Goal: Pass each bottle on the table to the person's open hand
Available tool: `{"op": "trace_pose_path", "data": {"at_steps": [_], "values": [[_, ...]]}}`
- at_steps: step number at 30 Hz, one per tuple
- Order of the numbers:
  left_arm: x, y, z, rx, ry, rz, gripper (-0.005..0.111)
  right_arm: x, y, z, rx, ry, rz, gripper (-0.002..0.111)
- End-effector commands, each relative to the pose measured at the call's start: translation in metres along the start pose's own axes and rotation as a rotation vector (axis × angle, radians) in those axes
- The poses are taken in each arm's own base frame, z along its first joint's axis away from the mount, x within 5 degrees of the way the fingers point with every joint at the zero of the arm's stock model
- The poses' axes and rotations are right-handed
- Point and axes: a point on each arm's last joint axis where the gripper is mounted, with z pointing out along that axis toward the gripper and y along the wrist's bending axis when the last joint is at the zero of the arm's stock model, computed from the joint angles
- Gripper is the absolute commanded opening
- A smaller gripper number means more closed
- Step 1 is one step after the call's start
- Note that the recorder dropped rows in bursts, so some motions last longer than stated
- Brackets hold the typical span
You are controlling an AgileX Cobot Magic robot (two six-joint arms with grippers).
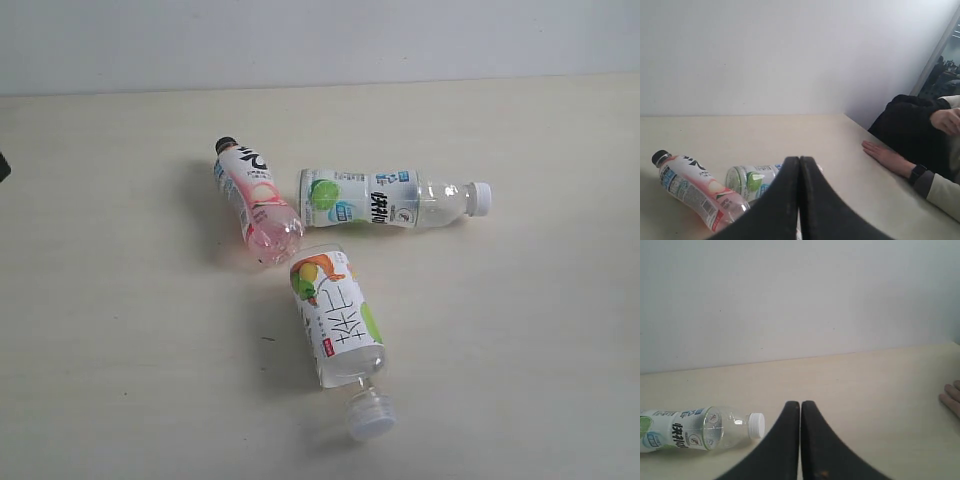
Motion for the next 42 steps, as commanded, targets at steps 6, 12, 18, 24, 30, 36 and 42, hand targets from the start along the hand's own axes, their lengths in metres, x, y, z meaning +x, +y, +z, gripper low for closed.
{"op": "trace_pose_path", "data": {"at_steps": [6, 12, 18, 24, 30, 36, 42], "values": [[0.012, -0.009, -0.002, 0.099, 0.126, -0.135, 0.0, 0.0, 0.0, 0.0, 0.003, -0.012, 0.0, 0.001], [0.015, -0.009, -0.003, 0.084, 0.166, -0.228, 0.0, 0.0, 0.0, 0.0, 0.003, -0.012, 0.0, 0.001], [0.025, 0.013, -0.006, -0.129, 0.275, 0.008, 0.0, 0.0, 0.0, 0.0, 0.003, -0.012, 0.0, 0.001], [0.031, 0.013, -0.015, -0.06, 0.382, 0.098, 0.0, 0.0, 0.0, 0.0, 0.003, -0.012, 0.0, 0.001], [0.032, 0.015, -0.01, 0.039, 0.113, 0.038, 0.0, 0.0, 0.0, 0.0, 0.003, -0.012, 0.0, 0.001], [0.053, 0.026, -0.018, 0.019, 0.084, 0.063, 0.0, 0.0, 0.0, 0.0, 0.003, -0.012, 0.0, 0.001], [0.059, 0.029, -0.023, 0.028, 0.07, 0.154, 0.0, 0.0, 0.0, 0.0, 0.003, -0.012, 0.0, 0.001]]}}
